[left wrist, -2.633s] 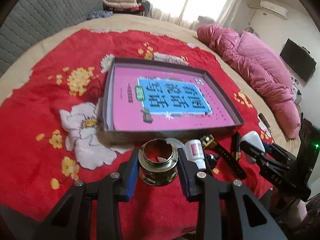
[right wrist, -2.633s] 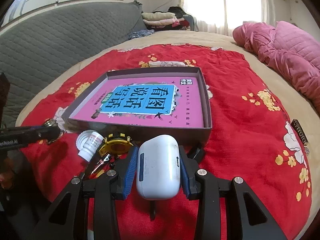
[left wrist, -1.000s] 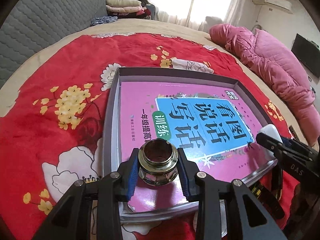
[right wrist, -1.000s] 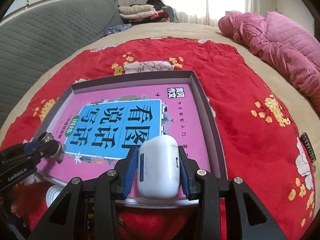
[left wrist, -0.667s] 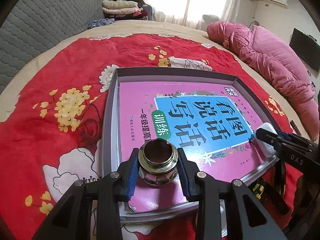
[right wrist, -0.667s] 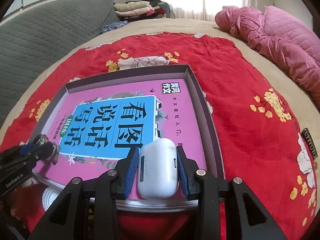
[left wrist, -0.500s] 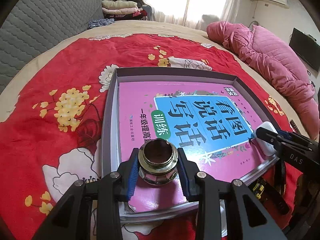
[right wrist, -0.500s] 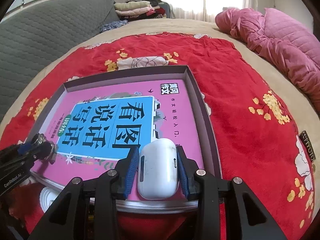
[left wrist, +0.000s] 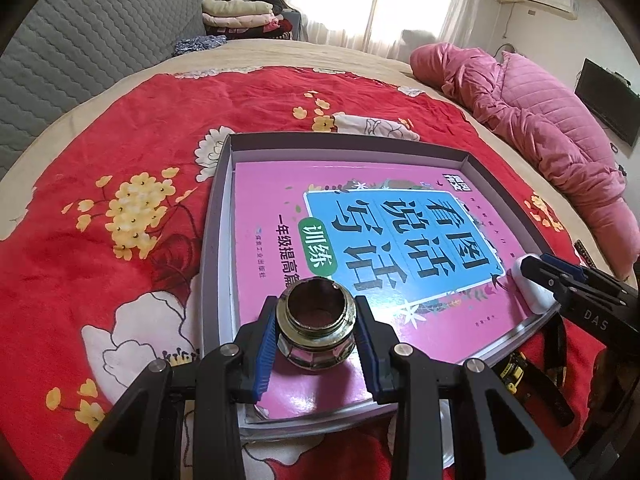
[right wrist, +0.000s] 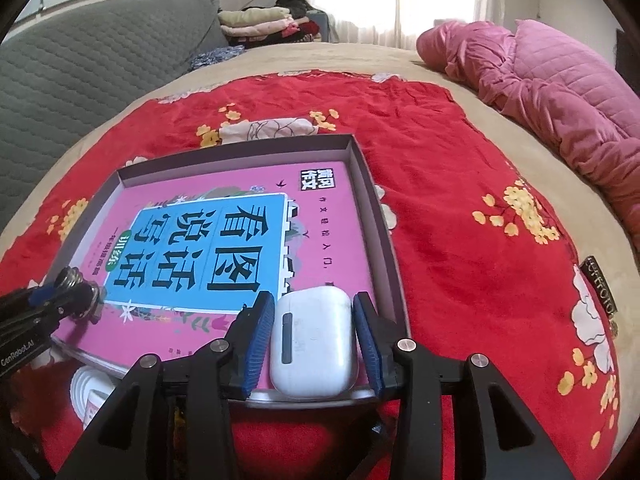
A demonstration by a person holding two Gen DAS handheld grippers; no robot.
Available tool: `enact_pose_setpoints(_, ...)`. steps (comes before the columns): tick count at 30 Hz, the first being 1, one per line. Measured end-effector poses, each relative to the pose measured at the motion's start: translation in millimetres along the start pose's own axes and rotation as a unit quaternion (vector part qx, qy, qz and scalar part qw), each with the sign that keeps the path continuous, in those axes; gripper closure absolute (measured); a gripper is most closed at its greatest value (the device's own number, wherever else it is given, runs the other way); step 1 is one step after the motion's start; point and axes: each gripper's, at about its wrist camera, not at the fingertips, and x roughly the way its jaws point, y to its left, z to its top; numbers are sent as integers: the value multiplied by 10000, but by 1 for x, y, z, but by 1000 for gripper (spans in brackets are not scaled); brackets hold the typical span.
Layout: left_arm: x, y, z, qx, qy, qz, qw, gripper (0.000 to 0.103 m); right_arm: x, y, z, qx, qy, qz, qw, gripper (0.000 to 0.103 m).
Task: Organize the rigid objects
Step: 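Lower the earbud case into the box and open the right tool while the left carries the jar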
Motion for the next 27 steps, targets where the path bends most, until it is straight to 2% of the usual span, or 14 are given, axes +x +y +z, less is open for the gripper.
enact_pose_setpoints(3,-1,0,0,23,1,-10,10000,66,-5,0,-2,-12,-67,-11,10000,58)
enact_pose_setpoints(4,-1,0,0,30,0,-18,10000,66,-6,0,-2,-20,-85,-17,10000,54)
enact_pose_setpoints(13,-5,0,-4,78,12,-191,9998,66,-31,-3,-17,66,-284,-83,9995,48)
enact_pose_setpoints(27,-13,-7,-14,300,-29,-52,9995,66,-50,-11,-24,101,-411,-99,9991,47)
